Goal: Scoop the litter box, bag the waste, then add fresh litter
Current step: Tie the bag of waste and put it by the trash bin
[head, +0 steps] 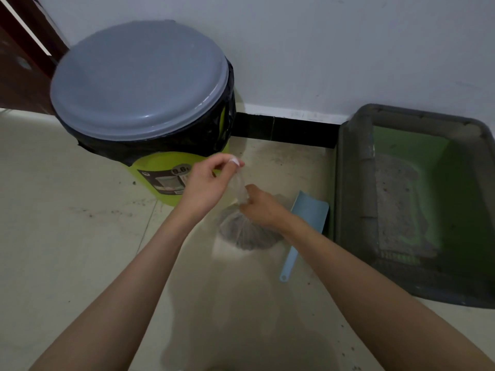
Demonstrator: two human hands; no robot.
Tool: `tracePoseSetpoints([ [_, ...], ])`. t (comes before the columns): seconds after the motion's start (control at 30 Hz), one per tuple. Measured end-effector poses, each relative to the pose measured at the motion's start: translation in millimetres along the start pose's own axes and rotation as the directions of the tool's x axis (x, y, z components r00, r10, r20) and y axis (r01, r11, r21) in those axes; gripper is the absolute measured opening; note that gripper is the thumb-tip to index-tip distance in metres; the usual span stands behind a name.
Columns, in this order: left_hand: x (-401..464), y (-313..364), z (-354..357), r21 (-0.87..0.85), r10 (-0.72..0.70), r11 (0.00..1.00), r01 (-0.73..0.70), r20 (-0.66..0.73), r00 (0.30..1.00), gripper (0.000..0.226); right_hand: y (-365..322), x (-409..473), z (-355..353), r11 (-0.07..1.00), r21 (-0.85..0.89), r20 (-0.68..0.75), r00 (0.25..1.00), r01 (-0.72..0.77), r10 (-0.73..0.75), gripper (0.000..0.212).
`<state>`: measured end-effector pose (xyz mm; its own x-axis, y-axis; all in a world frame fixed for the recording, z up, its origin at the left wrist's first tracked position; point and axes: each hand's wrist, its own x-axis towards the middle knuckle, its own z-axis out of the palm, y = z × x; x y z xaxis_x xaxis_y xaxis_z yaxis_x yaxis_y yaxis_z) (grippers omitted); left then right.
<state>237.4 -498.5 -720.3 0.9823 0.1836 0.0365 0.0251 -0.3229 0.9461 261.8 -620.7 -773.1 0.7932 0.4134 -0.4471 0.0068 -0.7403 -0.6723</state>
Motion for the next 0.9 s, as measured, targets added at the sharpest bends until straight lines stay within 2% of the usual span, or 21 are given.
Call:
tracePoseSetpoints([
  [0.07,3,2,2,-0.013,0.018,1.0,-0.019,-0.018,1.0,0.018,-1,-3,-1,0.988,-0.122,0.057,0.994,0.096,-0.09,0.038],
  [0.13,7,3,4,-0.046,0.012,0.999,-0.013,-0.02,1.0,0.014,3,-6,0,0.98,-0.133,0.035,0.989,0.149,-0.146,0.026],
  [0.23,11,-6,4,0.03,-0.031,0.999,0.029,0.064,0.997,0.012,13,-7,-3,0.987,-0.067,0.016,0.989,0.146,-0.146,0.02],
  [0.37,2,-34,-2,0.221,-0.128,0.972,0.083,0.197,0.972,0.021,15,-11,-8,0.99,0.049,0.035,0.991,0.13,-0.131,0.032],
  [0.47,-5,-44,-5,0.278,-0.163,0.952,0.127,0.111,0.98,0.01,15,-12,-11,0.983,0.149,-0.014,0.994,0.107,-0.106,0.036],
  [0.57,-9,-42,-11,0.262,-0.158,0.954,0.148,0.017,0.987,0.009,20,-10,-18,0.944,0.325,-0.116,0.993,0.06,-0.023,0.041],
  [0.63,-15,-38,-15,0.24,-0.139,0.963,0.123,0.052,0.989,0.015,25,-9,-25,0.928,0.37,-0.134,0.991,0.036,0.015,0.044],
  [0.7,-23,-34,-17,0.199,-0.153,0.973,0.116,0.183,0.971,0.017,27,-10,-32,0.914,0.405,-0.105,0.994,0.023,0.022,0.042],
  [0.77,-28,-34,-18,0.152,-0.178,0.979,0.138,0.293,0.94,0.022,29,-11,-36,0.892,0.451,-0.055,0.998,-0.005,0.034,0.031],
  [0.83,-25,-39,-14,0.123,-0.18,0.981,0.151,0.286,0.941,0.026,31,-13,-39,0.877,0.479,0.0,1.0,-0.021,0.024,0.021],
  [0.9,-18,-47,-4,0.11,-0.2,0.978,0.178,0.249,0.948,0.02,35,-14,-41,0.871,0.492,0.054,0.998,-0.017,-0.011,0.021],
])
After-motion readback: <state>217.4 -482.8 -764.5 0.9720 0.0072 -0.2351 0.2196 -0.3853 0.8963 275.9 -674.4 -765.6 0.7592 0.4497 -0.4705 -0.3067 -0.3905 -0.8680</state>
